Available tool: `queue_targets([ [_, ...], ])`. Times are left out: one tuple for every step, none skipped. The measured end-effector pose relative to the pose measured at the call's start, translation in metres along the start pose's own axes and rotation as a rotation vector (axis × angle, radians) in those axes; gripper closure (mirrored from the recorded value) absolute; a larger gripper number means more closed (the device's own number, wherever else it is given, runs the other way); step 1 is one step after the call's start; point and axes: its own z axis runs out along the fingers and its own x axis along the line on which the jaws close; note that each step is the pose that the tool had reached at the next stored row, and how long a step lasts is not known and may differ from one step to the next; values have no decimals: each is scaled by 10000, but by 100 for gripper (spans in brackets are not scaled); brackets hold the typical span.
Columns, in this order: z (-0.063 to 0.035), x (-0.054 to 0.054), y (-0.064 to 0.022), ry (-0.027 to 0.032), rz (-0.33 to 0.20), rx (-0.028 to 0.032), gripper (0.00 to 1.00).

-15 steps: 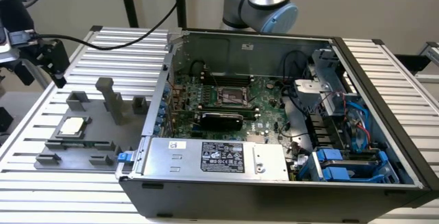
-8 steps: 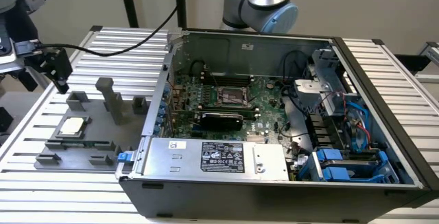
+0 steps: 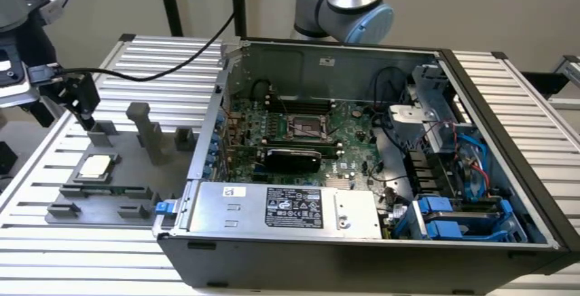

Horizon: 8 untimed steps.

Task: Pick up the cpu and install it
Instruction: 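Pick up the cpu and move it towards the insertion slot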

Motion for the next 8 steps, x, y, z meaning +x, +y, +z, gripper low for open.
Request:
queue_targets([
  [17,-1,0,0,-11,-1,29],
  [35,-1,0,0,-22,-1,29],
  [54,-2,-1,0,-35,-1,29],
  [72,-3,-1,0,-48,-1,29],
  [90,-5,-1,1,-61,0,29],
  [108,-7,-1,1,-75,0,29],
  [128,-10,-1,1,-91,-1,29],
  [146,-14,-1,0,-105,-1,29],
])
